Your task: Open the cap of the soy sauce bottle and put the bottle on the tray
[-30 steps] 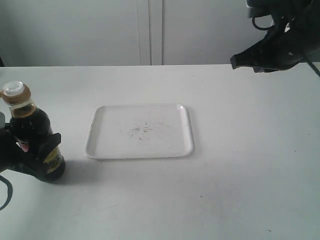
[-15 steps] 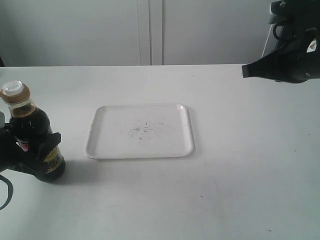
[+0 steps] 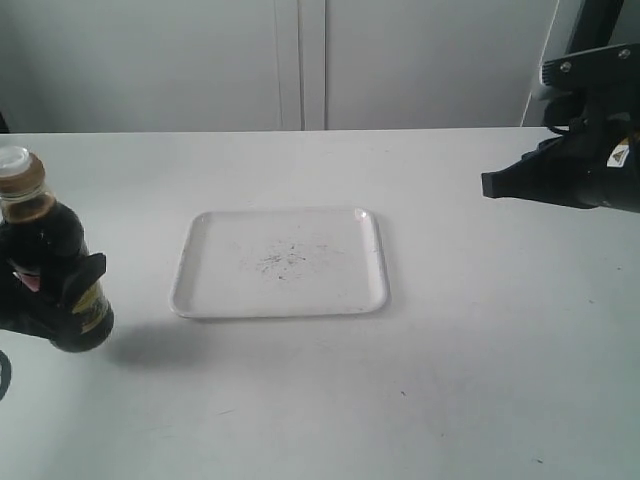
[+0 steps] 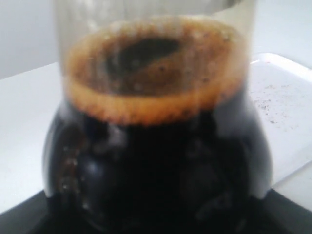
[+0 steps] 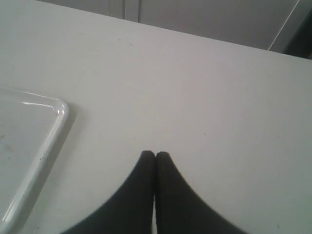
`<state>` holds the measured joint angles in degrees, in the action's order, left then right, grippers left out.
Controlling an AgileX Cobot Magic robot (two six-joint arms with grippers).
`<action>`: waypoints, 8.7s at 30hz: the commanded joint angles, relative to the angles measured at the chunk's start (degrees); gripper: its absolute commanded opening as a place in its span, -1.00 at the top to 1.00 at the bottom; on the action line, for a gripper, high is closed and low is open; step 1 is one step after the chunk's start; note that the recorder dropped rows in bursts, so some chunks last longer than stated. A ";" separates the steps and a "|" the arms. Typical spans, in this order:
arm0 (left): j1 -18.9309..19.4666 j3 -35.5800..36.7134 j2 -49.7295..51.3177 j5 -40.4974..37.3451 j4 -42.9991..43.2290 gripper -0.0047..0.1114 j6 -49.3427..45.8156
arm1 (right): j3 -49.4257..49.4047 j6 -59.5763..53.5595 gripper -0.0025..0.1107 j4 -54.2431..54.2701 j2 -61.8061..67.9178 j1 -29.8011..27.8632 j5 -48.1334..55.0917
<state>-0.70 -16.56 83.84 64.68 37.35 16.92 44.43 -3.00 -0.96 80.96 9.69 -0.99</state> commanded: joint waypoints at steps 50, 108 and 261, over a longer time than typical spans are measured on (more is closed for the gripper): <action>-25.14 -34.58 15.41 -7.88 -8.63 0.92 7.09 | -0.59 0.03 0.96 -0.21 -0.20 -0.38 -1.83; -28.78 -46.20 29.72 -18.55 -9.79 -0.89 10.55 | -0.59 0.14 0.96 -0.21 -0.20 -0.38 -2.89; -6.12 -27.79 -48.81 -97.67 -30.18 0.92 -12.41 | -1.91 3.62 0.96 -9.19 -38.09 -0.03 23.14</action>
<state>-7.13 -46.84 38.37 -35.66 8.20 3.35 44.74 0.32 -10.86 46.79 9.88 24.06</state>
